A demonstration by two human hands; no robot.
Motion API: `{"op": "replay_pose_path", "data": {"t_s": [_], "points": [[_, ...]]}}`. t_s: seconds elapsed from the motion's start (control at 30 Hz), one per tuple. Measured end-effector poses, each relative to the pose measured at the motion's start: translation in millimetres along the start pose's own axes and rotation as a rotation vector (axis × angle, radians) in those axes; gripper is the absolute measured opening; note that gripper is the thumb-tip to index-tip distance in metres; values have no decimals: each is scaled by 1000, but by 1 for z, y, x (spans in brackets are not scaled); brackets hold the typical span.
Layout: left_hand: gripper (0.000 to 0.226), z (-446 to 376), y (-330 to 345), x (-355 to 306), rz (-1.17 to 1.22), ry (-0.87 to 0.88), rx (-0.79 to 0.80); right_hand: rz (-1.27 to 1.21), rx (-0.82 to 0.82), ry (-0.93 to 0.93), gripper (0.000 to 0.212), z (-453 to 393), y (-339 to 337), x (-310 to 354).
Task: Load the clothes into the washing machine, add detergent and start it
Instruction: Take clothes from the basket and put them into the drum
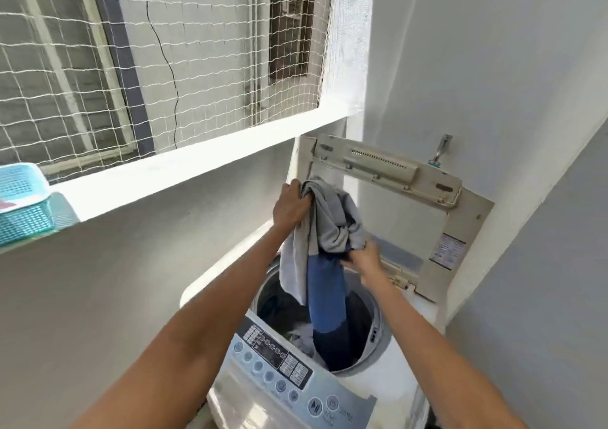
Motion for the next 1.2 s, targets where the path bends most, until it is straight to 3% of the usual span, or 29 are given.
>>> {"op": "replay_pose_path", "data": {"t_s": [0.13, 0.3, 0.43, 0.57, 0.7, 0.83, 0.97, 1.1, 1.2], "points": [[25, 8, 47, 47, 50, -32, 132, -24, 32, 178, 14, -13, 7, -83], [51, 28, 124, 113, 39, -90, 311, -89, 51, 450, 25, -6, 6, -156], [21, 44, 174, 163, 19, -189, 342, -15, 116, 486, 32, -9, 12, -196], [35, 62, 228, 205, -176, -217, 584, -84, 57, 583, 38, -9, 23, -233], [55, 85, 259, 214, -224, -294, 781, -127, 32, 633, 39, -11, 30, -254], [50, 90, 263, 189, -205, -238, 803, -67, -2, 560, 35, -13, 22, -243], [27, 86, 263, 128, -93, -108, 775, -22, -61, 271, 21, -7, -16, -186], [18, 96, 268, 26, 27, 75, 721, -26, -240, -1, 19, 19, -97, -123], [19, 136, 293, -54, 78, 232, 767, -96, -417, -77, 20, 45, -176, -106]]}}
Point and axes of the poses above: each hand's wrist, its own z-axis away from the middle knuckle, its own y-axis out of the palm, x = y × z, the point moved 6 cm from there along -z, towards the middle knuckle
